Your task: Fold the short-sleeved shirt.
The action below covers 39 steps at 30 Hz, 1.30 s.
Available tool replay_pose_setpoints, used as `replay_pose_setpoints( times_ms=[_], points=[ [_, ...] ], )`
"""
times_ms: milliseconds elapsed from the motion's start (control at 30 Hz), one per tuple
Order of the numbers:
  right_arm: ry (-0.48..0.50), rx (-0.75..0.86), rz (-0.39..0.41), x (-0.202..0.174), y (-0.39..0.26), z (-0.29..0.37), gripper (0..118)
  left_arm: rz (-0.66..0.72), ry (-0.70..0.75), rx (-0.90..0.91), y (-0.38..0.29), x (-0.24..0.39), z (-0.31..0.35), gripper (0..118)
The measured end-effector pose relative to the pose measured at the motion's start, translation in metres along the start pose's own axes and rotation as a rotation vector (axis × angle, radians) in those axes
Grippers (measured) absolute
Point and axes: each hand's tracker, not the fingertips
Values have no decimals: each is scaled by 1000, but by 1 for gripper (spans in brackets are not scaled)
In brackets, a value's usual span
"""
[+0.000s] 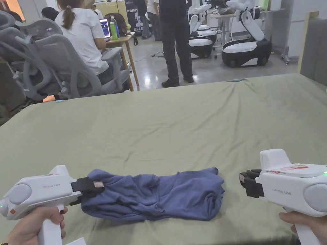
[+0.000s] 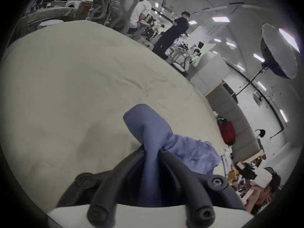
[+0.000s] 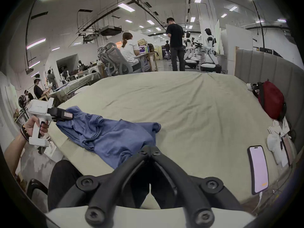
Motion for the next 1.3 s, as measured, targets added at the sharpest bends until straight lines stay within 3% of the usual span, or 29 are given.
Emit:
replay_pose_setpoints(
  times_ms=[167, 433, 600, 667, 733, 767, 800, 833, 867, 933, 1000, 1033, 1067, 1133, 1167, 1300],
  points=[
    [14, -7, 18, -3, 0, -1, 0, -60, -165, -10, -6, 78, -8, 6],
    [-16, -13, 8, 7, -5, 10, 0, -109, -247, -169, -40, 175, -107, 6],
    [-41, -7, -6, 21, -8, 22, 0, -177, -167, -290, -64, 186, -179, 6],
    [-48, -3, -14, 26, -10, 26, 0, -144, -153, -311, -69, 181, -195, 7],
    [-59, -7, -16, 30, -12, 28, 0, -97, -211, -305, -69, 178, -197, 32],
    [-67, -9, -9, 31, -12, 29, 0, -106, -271, -295, -65, 180, -192, 52],
    [-74, -12, -2, 31, -13, 28, 0, -115, -308, -286, -62, 183, -185, 80],
    [-80, -16, 4, 32, -13, 27, 0, -139, -285, -265, -56, 188, -176, 103],
    [-82, -20, 6, 32, -13, 26, 0, -164, -253, -240, -53, 194, -165, 118],
    [-73, -18, -6, 32, -14, 23, 0, -223, -238, -145, -34, 190, -141, 114],
    [-55, -7, -25, 31, -15, 22, 0, -193, -241, -79, -25, 177, -118, 113],
    [-47, -4, -29, 30, -15, 21, 0, -174, -244, -83, -20, 169, -111, 106],
    [-40, -2, -31, 29, -16, 20, 0, -154, -253, -90, -16, 162, -105, 87],
    [-31, -5, -31, 26, -16, 16, 0, -135, -257, -85, -19, 154, -96, 10],
    [-27, -6, -28, 25, -15, 14, 0, -137, -238, -77, -21, 151, -96, 1],
    [-23, -17, -2, 22, -16, 12, 0, -143, -231, -104, -26, 146, -112, 1]
  ],
)
